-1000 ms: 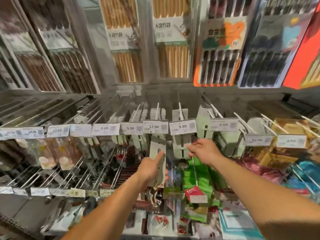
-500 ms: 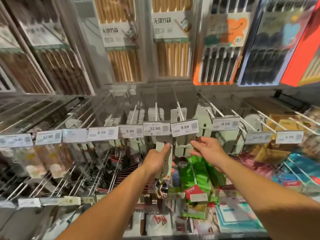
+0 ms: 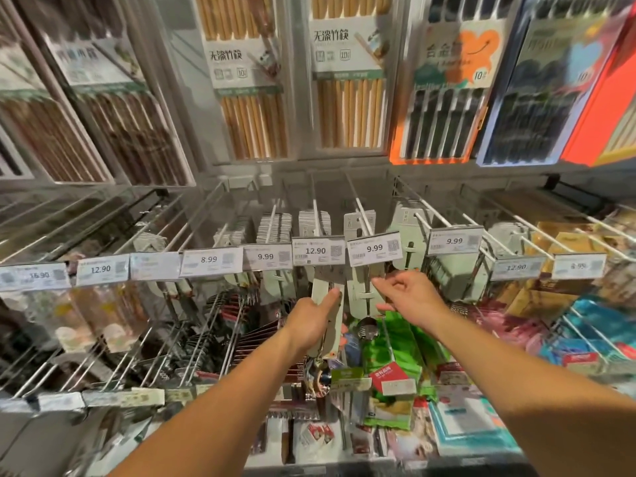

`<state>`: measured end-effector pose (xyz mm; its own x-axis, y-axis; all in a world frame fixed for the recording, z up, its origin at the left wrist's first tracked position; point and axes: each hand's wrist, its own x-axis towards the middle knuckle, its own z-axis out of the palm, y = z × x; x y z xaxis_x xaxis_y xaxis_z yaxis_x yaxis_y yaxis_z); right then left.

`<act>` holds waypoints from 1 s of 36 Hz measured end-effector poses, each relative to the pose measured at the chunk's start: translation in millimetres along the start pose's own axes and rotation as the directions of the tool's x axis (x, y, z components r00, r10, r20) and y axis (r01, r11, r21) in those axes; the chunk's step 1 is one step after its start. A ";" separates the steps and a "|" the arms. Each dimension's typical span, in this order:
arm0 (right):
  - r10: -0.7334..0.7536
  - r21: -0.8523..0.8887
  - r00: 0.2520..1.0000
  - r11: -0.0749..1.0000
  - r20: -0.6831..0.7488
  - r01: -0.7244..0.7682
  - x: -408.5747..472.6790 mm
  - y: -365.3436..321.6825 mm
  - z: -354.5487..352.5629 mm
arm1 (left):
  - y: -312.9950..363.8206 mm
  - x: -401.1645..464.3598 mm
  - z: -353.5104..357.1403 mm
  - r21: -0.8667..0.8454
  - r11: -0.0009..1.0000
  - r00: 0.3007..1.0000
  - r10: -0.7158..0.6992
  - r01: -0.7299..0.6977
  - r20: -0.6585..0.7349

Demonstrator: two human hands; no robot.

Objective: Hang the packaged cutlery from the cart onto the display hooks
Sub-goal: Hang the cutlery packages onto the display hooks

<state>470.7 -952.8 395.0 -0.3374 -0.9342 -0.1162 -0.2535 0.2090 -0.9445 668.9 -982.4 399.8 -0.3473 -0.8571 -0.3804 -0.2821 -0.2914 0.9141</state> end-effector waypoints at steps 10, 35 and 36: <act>-0.006 0.033 0.998 0.999 -0.056 0.008 -5.6 -3.2 -2.3 | 3.2 -6.0 2.7 0.009 1.000 1.000 0.011 -0.011 0.015; 0.321 -0.120 0.940 0.935 -0.120 -0.335 26.6 -13.5 28.4 | -15.3 -2.7 4.7 -0.069 0.997 0.997 -0.010 0.015 0.076; 0.343 -0.057 0.939 0.939 0.042 -0.340 18.6 -12.4 28.1 | -13.8 -5.3 5.4 -0.090 0.996 0.997 -0.017 0.024 0.074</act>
<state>493.1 -980.9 395.8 -0.3657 -0.8172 -0.4455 -0.1752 0.5305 -0.8294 669.9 -971.5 388.4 -0.4072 -0.8183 -0.4056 -0.2084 -0.3491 0.9136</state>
